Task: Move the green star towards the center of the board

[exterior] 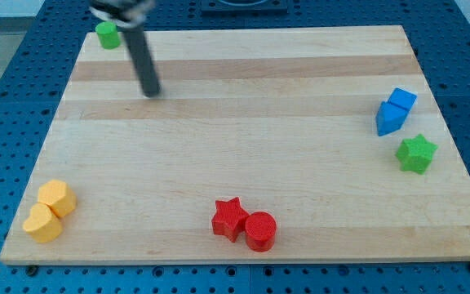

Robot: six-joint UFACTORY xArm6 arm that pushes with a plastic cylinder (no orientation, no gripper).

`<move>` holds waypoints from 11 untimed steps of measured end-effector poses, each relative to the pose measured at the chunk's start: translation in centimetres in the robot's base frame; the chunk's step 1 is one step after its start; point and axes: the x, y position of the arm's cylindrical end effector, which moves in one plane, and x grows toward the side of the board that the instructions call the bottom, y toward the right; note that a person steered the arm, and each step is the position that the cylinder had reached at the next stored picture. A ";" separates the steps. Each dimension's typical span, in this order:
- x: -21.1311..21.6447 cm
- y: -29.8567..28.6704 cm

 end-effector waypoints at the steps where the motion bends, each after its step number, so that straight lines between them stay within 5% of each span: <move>1: 4.6 11.6; 3: 20.0 24.2; 4: 20.8 34.4; 5: 17.4 41.3; 8: 11.3 34.0; 11: 16.0 24.9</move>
